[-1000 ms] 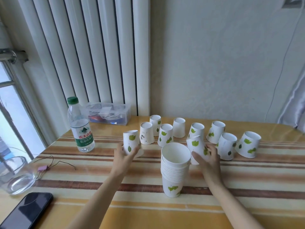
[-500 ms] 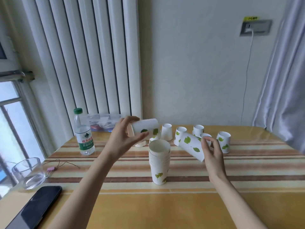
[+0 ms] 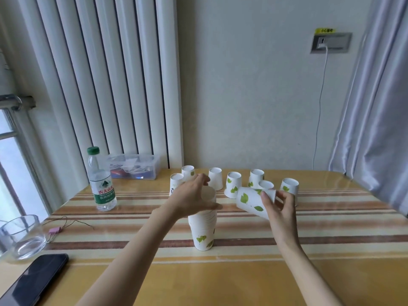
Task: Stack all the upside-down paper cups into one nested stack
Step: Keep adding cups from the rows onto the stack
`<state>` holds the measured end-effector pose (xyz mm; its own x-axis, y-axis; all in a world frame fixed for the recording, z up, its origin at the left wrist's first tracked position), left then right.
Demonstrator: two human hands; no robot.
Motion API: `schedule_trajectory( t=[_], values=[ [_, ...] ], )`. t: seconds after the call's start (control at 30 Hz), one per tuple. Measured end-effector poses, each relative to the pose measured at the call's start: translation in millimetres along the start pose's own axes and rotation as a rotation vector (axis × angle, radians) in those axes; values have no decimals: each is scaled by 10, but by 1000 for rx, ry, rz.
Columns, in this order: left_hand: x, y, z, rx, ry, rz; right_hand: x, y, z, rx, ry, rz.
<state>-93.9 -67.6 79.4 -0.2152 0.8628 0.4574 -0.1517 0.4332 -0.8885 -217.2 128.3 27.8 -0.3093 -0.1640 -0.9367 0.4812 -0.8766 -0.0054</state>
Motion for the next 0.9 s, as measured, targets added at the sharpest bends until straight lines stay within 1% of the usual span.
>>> schedule_trajectory(
  t=[0.07, 0.1, 0.17, 0.2, 0.23, 0.3, 0.33, 0.4, 0.47, 0.53, 0.63, 0.7, 0.77, 0.83, 0.9],
  values=[
    [-49, 106, -58, 64, 37, 27, -51, 56, 31, -18, -10, -23],
    [-91, 121, -131, 128, 60, -50, -107, 103, 53, -31, -28, -49],
    [-330, 169, -287, 261, 53, -342, -332, 252, 94, -56, -105, -120],
    [-473, 261, -331, 274, 23, -461, -488, 350, 115, -66, -170, -149],
    [-575, 381, -360, 250, -5, -538, -656, 472, 135, -76, -246, -176],
    [-709, 603, -358, 179, -35, -641, -956, 781, 172, -119, -389, -259],
    [-736, 672, -345, 159, -35, -692, -1037, 952, 202, -163, -423, -314],
    [-727, 751, -313, 139, -7, -778, -1024, 1291, 269, -288, -402, -452],
    [-702, 846, -263, 110, 31, -826, -870, 1534, 306, -412, -338, -600],
    [-680, 928, -233, 91, 74, -845, -725, 1686, 274, -516, -321, -729],
    [-755, 1048, -211, 93, 63, -846, -480, 1833, 119, -648, -303, -952],
    [-810, 1096, -219, 106, 49, -832, -338, 1875, 14, -696, -291, -1009],
    [-861, 1080, -251, 149, 34, -816, -339, 1871, 4, -690, -293, -925],
    [-938, 976, -328, 221, 11, -801, -322, 1812, 72, -659, -208, -640],
    [-1148, 786, -462, 327, -40, -826, -188, 1689, 139, -564, -72, -333]
  ],
)
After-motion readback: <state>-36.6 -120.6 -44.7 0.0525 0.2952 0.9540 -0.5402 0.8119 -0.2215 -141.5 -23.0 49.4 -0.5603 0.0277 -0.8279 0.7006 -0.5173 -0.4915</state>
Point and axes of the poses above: each hand's wrist, its own z-axis towards the middle knuckle, its own y-axis out of the palm, x = y × z, the point moved 10 cm from there along z, towards the middle knuckle, and after that the axes turned 13 degrees about -x, right-handed, at the moved point
